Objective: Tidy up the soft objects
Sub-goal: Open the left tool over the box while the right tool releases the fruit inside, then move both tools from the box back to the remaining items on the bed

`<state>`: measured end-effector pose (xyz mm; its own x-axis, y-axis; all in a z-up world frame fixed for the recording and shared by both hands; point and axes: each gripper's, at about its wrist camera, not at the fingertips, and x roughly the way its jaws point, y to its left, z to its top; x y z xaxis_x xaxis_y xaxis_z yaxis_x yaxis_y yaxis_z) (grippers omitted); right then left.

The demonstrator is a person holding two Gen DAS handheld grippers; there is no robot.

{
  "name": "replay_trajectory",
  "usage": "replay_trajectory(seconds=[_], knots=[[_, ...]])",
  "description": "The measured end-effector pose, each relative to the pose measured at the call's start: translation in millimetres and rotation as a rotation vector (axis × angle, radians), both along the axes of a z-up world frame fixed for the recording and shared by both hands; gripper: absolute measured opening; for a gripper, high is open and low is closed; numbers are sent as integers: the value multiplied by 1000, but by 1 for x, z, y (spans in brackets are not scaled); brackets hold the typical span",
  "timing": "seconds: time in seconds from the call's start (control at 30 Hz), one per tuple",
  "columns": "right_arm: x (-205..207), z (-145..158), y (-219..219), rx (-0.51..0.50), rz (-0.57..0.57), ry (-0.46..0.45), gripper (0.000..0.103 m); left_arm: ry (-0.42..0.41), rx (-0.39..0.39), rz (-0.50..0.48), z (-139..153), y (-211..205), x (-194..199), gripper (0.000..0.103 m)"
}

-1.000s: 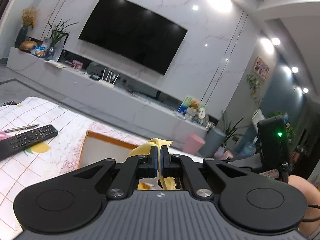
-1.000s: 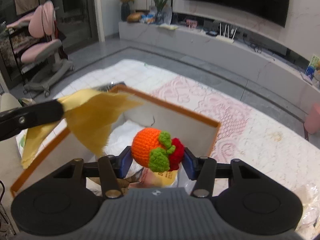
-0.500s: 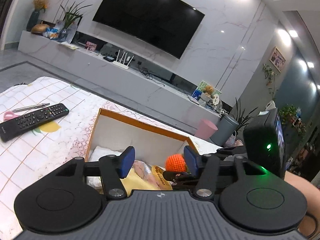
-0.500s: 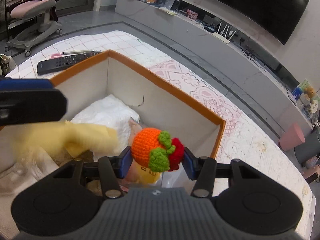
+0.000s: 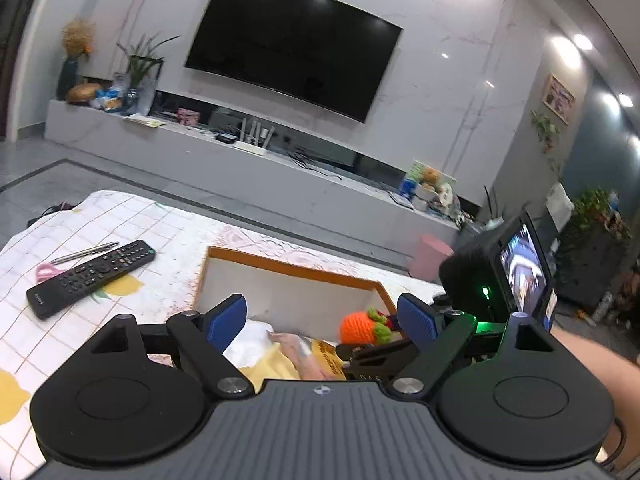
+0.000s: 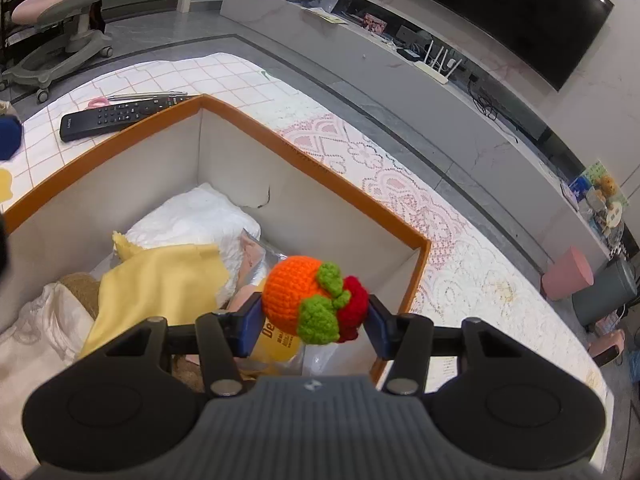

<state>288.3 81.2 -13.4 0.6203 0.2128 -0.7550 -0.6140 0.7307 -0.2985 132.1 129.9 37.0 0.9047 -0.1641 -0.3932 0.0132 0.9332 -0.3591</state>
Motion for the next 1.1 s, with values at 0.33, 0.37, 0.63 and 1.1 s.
replay_trajectory(seconds=[0.33,0.37,0.63,1.1], knots=[[-1,0,5,45,-60,-19,70,78,-88,59,-4,22,5,100],[-3,2,6,43,-59,-31,75,80,-105,56,-4,24,5,100],[-18,19,3,43,-26,-115,96,13,-136,41,9,20,-8,100],[-33,47,-68,92,-134,-169,100,-58,-15,-192,29,-61,-27,100]])
